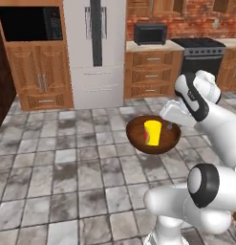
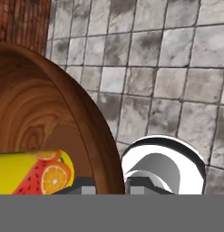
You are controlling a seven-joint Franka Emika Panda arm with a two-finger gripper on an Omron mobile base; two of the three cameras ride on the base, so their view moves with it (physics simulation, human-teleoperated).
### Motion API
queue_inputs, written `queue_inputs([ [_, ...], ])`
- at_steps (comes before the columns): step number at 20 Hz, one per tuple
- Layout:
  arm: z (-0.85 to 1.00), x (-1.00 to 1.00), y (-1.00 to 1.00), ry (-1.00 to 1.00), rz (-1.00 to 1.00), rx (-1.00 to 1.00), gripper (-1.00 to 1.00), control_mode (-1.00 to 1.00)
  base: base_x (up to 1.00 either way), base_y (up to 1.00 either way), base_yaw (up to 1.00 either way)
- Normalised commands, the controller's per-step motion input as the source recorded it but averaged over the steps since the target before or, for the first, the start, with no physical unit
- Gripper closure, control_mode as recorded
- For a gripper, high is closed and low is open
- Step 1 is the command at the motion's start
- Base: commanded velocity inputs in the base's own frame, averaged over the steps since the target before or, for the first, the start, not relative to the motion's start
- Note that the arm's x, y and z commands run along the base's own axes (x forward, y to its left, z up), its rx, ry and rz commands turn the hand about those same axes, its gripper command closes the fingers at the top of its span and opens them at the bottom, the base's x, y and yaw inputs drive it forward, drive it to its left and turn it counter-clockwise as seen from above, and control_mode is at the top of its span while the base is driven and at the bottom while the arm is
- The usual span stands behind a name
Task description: Place the cup inside the bowl on the dining table and move the bowl to any counter.
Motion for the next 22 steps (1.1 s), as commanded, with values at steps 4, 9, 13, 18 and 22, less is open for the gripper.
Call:
queue_inputs([
  [4, 0.0, 0.0, 0.0, 0.0, 0.0, 0.0, 1.0, 1.0, 0.98, 0.04, 0.0],
  [9, 0.0, 0.0, 0.0, 0.0, 0.0, 0.0, 1.0, 1.0, 0.97, 0.1, 0.0],
  [13, 0.0, 0.0, 0.0, 0.0, 0.0, 0.0, 1.0, 1.0, 0.97, 0.16, 0.0],
  [18, 0.0, 0.0, 0.0, 0.0, 0.0, 0.0, 1.0, 1.0, 0.96, 0.14, 0.0],
  [22, 0.0, 0.0, 0.0, 0.0, 0.0, 0.0, 1.0, 1.0, 0.96, 0.12, 0.0],
])
